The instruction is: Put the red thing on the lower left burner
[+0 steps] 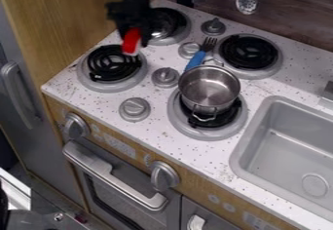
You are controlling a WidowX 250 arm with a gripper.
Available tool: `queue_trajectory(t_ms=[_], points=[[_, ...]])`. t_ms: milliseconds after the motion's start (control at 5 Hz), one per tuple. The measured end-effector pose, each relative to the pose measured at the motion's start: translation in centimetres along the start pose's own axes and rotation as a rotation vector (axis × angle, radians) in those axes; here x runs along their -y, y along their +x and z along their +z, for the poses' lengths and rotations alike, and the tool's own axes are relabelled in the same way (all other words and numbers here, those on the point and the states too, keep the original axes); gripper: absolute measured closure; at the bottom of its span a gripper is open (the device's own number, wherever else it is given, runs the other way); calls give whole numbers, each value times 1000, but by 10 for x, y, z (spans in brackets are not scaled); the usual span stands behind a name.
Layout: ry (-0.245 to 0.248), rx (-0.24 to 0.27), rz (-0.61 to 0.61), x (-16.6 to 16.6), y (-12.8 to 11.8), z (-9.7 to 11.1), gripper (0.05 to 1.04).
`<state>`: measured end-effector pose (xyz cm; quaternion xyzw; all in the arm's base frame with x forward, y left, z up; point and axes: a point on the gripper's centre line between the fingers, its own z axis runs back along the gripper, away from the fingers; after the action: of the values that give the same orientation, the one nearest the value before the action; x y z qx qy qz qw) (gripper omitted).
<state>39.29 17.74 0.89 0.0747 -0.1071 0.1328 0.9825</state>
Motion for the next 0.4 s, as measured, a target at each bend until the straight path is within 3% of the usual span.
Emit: queue_trajectory(t_ms=[200,400], points=[[15,-8,44,-21,-6,-3,500],[19,-35,67,-32,-7,-19,501]])
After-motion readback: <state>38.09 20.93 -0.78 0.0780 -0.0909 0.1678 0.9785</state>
